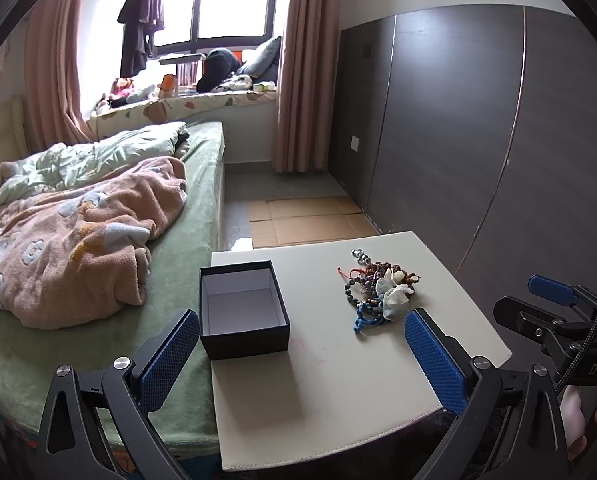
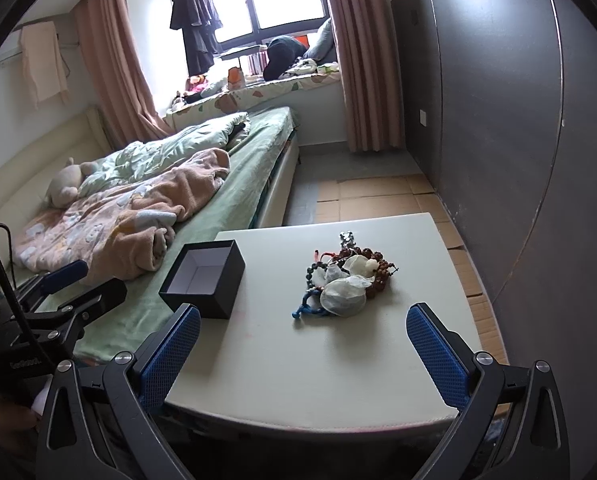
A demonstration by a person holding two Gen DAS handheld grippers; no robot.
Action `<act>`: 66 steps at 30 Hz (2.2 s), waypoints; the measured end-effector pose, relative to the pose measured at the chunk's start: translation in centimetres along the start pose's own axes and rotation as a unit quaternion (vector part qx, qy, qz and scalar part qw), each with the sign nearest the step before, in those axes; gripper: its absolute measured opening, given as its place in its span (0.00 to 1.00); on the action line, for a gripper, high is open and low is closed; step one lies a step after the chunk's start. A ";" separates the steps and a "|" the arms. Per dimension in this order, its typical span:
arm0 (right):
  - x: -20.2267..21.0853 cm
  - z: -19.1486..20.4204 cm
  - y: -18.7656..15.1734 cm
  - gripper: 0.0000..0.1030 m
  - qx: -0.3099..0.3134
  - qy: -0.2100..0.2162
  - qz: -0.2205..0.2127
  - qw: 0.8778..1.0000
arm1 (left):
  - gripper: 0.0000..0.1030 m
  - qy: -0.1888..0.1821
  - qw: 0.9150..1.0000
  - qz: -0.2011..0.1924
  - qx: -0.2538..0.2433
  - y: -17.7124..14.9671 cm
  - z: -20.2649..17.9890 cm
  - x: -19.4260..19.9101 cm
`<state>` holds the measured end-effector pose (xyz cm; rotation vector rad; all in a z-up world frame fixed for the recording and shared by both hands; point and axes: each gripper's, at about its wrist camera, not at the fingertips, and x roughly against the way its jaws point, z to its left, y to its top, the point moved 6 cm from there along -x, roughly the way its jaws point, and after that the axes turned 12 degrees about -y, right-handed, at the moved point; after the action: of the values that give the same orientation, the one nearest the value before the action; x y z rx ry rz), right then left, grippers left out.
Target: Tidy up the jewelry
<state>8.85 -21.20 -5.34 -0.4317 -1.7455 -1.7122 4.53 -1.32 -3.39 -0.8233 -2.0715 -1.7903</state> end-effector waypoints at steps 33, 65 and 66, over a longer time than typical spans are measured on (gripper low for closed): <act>-1.2 -4.2 1.5 1.00 -0.065 -0.037 0.025 0.997 | 0.99 -0.043 0.999 0.003 0.029 1.8 0.1 -3.2; -9.5 -13.1 2.1 0.99 -0.194 -0.099 0.097 0.971 | 0.73 -0.145 0.975 0.171 -0.005 0.9 -5.5 -21.1; -9.6 -13.3 2.1 0.99 -0.195 -0.101 0.098 0.971 | 0.73 -0.145 0.974 0.174 -0.010 0.8 -5.7 -21.6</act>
<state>20.18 -32.01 -10.73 -0.9497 -1.4357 -1.9171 21.35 -11.84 -13.67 -1.4283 -1.9178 -1.5774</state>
